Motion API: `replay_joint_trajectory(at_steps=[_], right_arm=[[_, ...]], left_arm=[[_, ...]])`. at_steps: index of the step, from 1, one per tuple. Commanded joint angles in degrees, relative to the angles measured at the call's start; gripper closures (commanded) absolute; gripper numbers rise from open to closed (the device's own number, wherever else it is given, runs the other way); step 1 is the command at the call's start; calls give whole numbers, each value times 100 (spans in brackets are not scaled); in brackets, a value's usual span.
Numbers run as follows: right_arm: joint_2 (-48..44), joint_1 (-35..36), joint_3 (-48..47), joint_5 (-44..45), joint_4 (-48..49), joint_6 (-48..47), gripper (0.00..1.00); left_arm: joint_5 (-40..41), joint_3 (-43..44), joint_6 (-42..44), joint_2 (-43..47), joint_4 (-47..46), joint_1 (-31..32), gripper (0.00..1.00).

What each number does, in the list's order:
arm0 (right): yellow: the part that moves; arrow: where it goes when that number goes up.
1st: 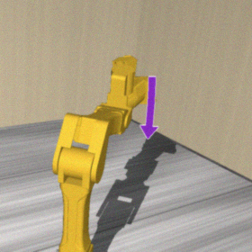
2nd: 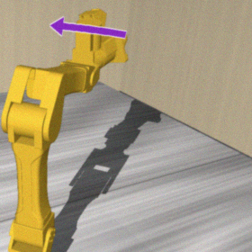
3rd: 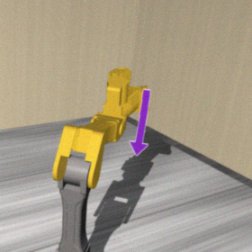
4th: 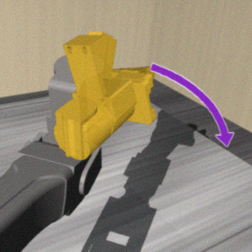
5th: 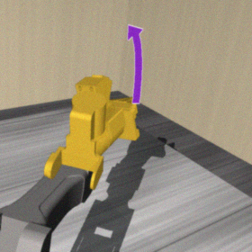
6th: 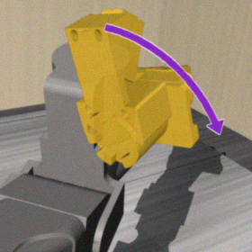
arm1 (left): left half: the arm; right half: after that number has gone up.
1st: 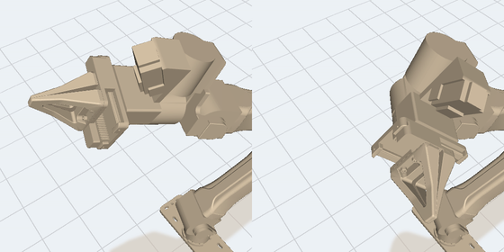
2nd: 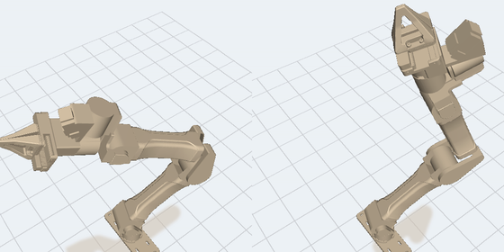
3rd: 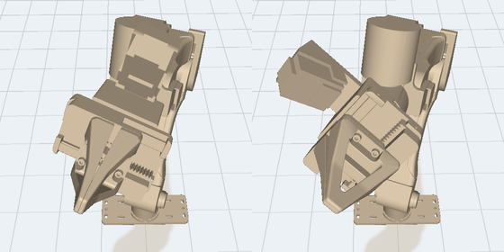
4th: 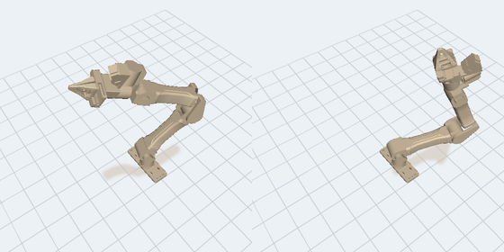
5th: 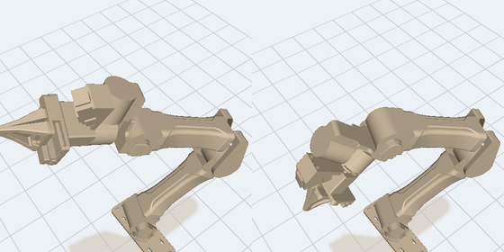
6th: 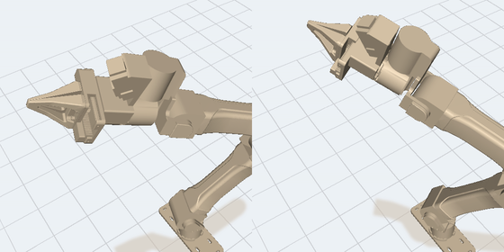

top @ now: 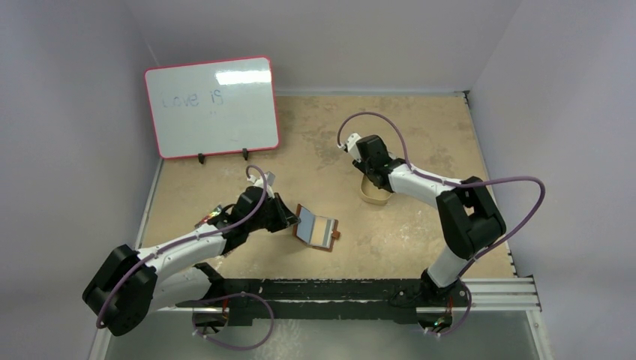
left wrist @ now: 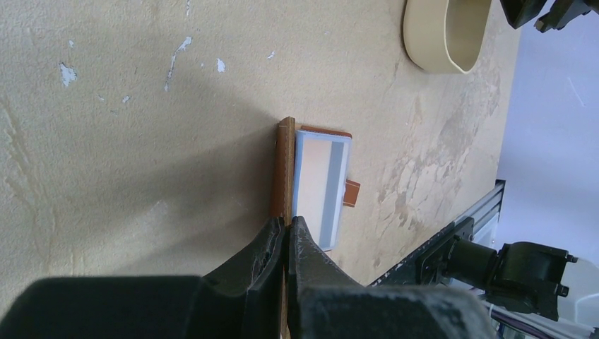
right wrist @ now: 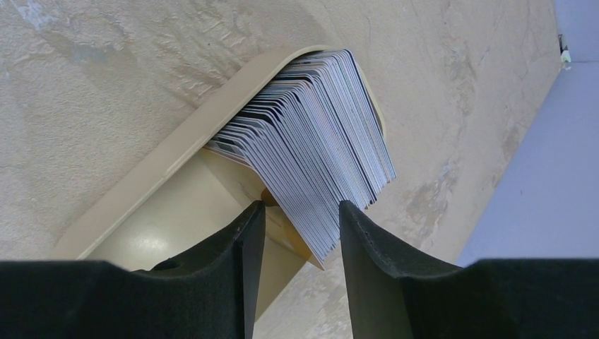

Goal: Put the credit cards into the card holder
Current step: Pick up the credit card from the storage box.

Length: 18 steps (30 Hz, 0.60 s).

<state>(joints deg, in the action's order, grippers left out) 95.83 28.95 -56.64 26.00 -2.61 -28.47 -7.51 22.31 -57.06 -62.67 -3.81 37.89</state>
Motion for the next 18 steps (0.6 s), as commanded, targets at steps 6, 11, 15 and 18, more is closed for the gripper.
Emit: replay_joint_trajectory(at_steps=[6, 11, 15, 18], right_arm=[[-219, -105, -90, 161, 180, 48, 59], [-285, -108, -109, 82, 131, 102, 62], [-349, -109, -96, -2, 102, 153, 65], [-363, -108, -120, 6, 75, 141, 68]], left_arm=[[-16, -4, -86, 35, -343, -45, 100], [-21, 4, -85, 21, -348, -45, 100], [-36, 3, -102, -19, -391, -45, 100], [-45, -1, -107, -16, -395, -45, 100]])
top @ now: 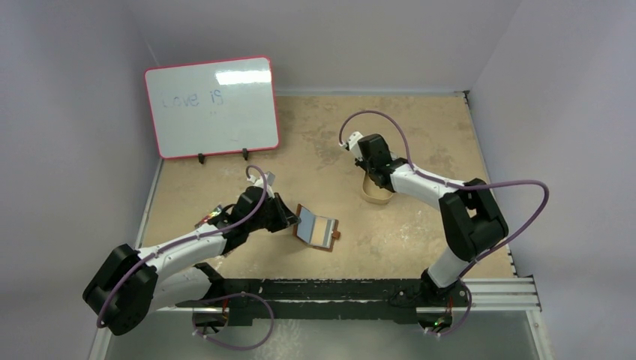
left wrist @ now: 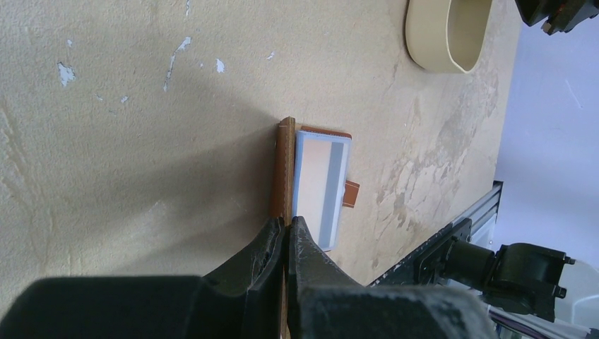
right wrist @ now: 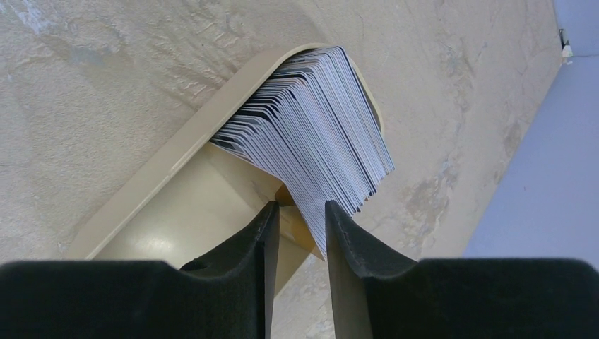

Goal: Put the credit cards into the card holder
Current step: Pick up the credit card from the storage box.

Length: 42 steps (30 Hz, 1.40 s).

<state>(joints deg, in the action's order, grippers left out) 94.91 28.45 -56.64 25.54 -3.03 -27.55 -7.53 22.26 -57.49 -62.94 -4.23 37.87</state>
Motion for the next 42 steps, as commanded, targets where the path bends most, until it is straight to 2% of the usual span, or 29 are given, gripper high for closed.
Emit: replay_joint_trajectory(at_steps=[1, 12, 16, 25, 31, 38, 40, 42], right_arm=[[-272, -51, -130, 49, 111, 48, 69], [-210, -58, -316, -113, -244, 238, 82], [-201, -51, -497, -149, -594, 356, 86], [-250, -48, -987, -945, -1715, 820, 99], [-641, -42, -1138, -1134, -2169, 1144, 100], [-1092, -50, -1237, -1336, -2189, 1507, 100], [-1197, -50, -1334, -1350, -2132, 1818, 100], [-1306, -50, -1449, -1330, -2066, 2528, 100]], left_arm=[[-43, 7, -68, 22, -355, -49, 100], [-23, 33, -69, 28, -322, -43, 100], [-25, 41, -73, 17, -320, -45, 100], [53, 5, -193, 28, -427, -44, 100], [-1, -12, -561, 78, -787, -44, 100], [118, -17, -756, 33, -1255, -44, 100], [180, -83, -828, 0, -1518, -45, 100], [330, -186, -952, -66, -1704, -43, 100]])
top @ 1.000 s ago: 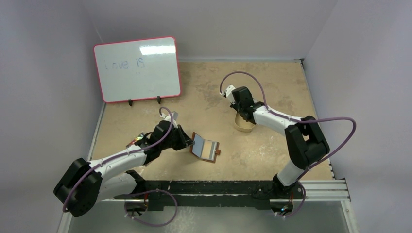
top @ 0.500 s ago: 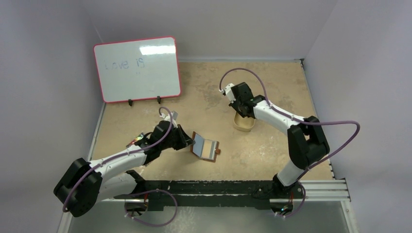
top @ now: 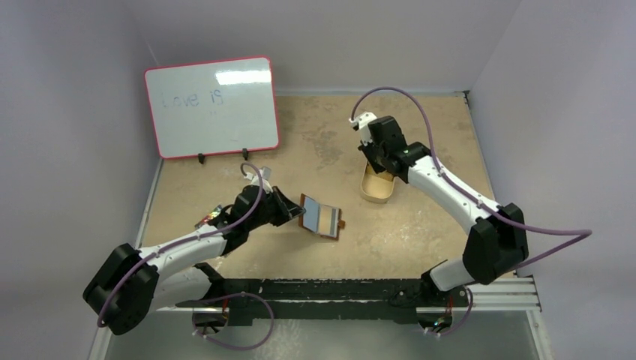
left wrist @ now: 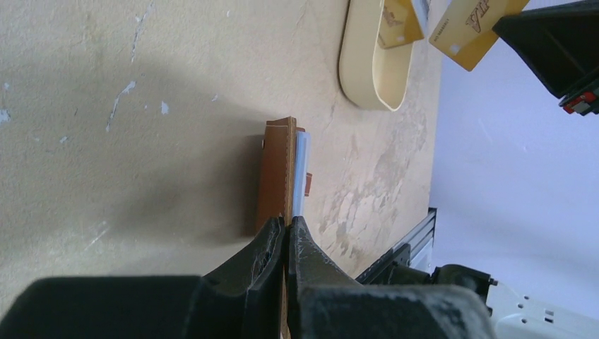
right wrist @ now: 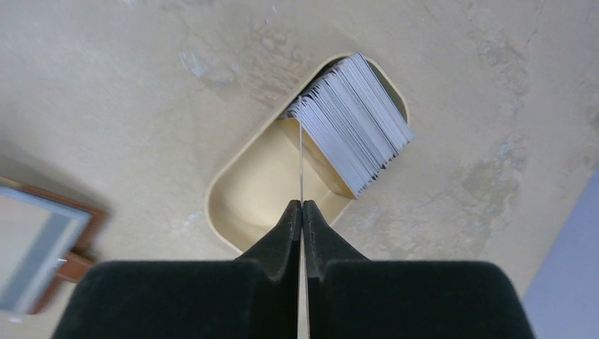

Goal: Put the credit cards into the card holder
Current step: Pick up the credit card from the storage box, then insert the credit card into the card holder.

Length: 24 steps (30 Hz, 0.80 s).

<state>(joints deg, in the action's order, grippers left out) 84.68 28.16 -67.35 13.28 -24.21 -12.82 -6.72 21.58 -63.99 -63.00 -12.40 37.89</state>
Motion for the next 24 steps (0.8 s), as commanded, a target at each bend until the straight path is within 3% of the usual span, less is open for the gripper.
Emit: replay_joint_trajectory(at_steps=[1, 5, 11, 15, 19, 24], right_arm=[[-386, -19, -399, -131, 93, 1455, 100], [-780, -21, -186, -1244, 545, 2530, 100], [-1390, 69, 991, -2989, 2118, 3935, 100], [-1491, 298, 1850, -3348, 2938, 4728, 100], [-1163, 776, 2079, -3254, 3088, 4953, 100], [-716, 1014, 2359, -3415, 3572, 5252, 100]], left_arm=[[276, -180, -342, -116, -1000, -45, 100], [269, -313, -372, -317, -1124, -45, 97], [543, -394, -133, -164, -643, -45, 88], [769, -426, -20, 167, -154, -45, 83], [850, -530, -8, 329, -38, -45, 81], [904, -507, 173, 280, 121, -45, 86]])
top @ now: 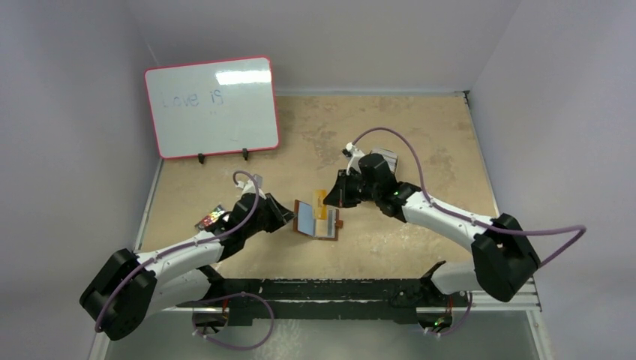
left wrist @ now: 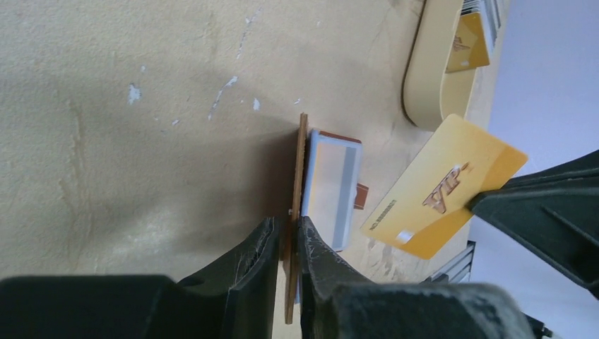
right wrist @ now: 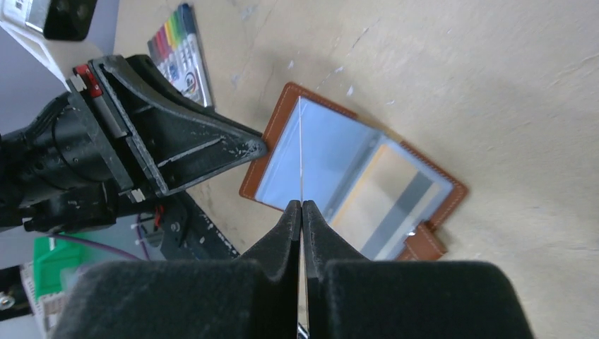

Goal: Put the credit cards into the card holder
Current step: Insert the credit card into the card holder.

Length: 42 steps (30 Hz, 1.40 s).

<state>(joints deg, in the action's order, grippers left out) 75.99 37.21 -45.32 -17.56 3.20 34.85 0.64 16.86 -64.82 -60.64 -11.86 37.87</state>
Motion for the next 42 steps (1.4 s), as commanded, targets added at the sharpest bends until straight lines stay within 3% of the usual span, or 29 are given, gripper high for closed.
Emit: replay_joint_trajectory(at_steps=[1, 11, 17, 26, 42], right_arm=[[206, 111, 211, -336, 903, 518, 100], [678, 104, 562, -470, 1172, 734, 100], [1084, 102, 695, -586, 1829, 985, 100], [1103, -30, 813, -493, 1813, 1207, 100], [1532, -29, 1052, -736, 2815, 1768, 100]], left_arm=[[184, -40, 289, 44, 114, -43, 86], [423, -65, 553, -39, 432, -43, 100], [571, -194, 575, -105, 422, -43, 100], [812, -181, 681, -128, 699, -44, 100], [732, -320, 580, -54, 511, -43, 100]])
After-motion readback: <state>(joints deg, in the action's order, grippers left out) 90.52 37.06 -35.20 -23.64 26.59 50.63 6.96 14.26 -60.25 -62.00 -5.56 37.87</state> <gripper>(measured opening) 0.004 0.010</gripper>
